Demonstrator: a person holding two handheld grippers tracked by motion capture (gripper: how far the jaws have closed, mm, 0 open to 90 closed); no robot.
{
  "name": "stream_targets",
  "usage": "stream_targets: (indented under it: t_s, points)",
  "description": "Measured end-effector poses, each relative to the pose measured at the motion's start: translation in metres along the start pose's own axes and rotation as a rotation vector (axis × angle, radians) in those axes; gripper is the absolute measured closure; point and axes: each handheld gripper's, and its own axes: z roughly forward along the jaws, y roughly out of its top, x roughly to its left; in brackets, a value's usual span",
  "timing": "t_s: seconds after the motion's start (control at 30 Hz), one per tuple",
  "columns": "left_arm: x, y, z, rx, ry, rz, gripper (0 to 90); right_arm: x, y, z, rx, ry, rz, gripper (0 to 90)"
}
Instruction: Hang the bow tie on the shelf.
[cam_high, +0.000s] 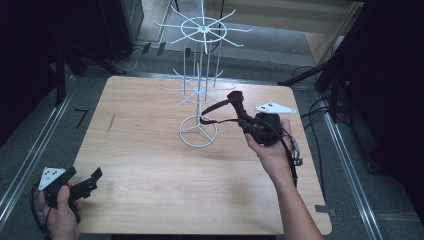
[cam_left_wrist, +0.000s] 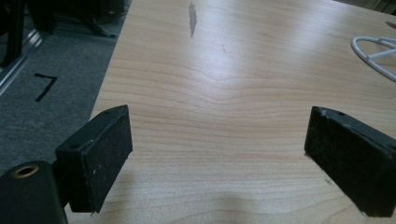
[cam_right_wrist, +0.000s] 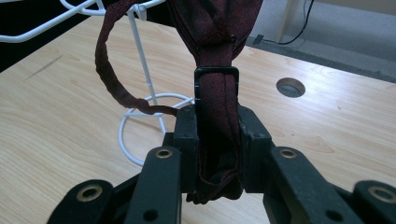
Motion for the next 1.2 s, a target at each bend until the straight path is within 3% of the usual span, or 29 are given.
stream_targets:
  t_s: [0.3, 0.73, 1.2]
  points:
    - [0.0, 0.0, 0.0, -0.003, -0.001, -0.001, 8.3, 0.007, -0.002, 0.026, 0.034, 0.01, 0.004, 73.9]
    - [0.0, 0.0, 0.0, -0.002, -0.002, -0.002, 8.3, 0.018, -0.007, 0.048, 0.063, 0.025, 0.003, 73.7]
    - [0.001, 0.0, -0.001, -0.004, -0.003, -0.005, 8.3, 0.023, -0.013, 0.077, 0.096, 0.034, 0.043, 73.5]
